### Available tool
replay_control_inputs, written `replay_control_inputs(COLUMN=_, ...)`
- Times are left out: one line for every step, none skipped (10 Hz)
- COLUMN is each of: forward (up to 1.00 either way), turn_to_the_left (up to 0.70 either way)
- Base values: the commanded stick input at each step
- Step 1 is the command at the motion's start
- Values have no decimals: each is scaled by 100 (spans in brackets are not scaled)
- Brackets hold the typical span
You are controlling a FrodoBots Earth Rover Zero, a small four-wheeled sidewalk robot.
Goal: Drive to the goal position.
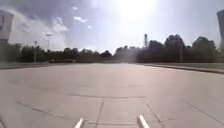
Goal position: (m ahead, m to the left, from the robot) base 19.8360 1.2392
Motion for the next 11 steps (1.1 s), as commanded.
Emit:
replay_control_inputs(forward=70, turn_to_the_left=0)
replay_control_inputs(forward=70, turn_to_the_left=0)
replay_control_inputs(forward=70, turn_to_the_left=0)
replay_control_inputs(forward=70, turn_to_the_left=0)
replay_control_inputs(forward=70, turn_to_the_left=0)
replay_control_inputs(forward=70, turn_to_the_left=0)
replay_control_inputs(forward=70, turn_to_the_left=0)
replay_control_inputs(forward=70, turn_to_the_left=0)
replay_control_inputs(forward=70, turn_to_the_left=0)
replay_control_inputs(forward=70, turn_to_the_left=0)
replay_control_inputs(forward=70, turn_to_the_left=0)
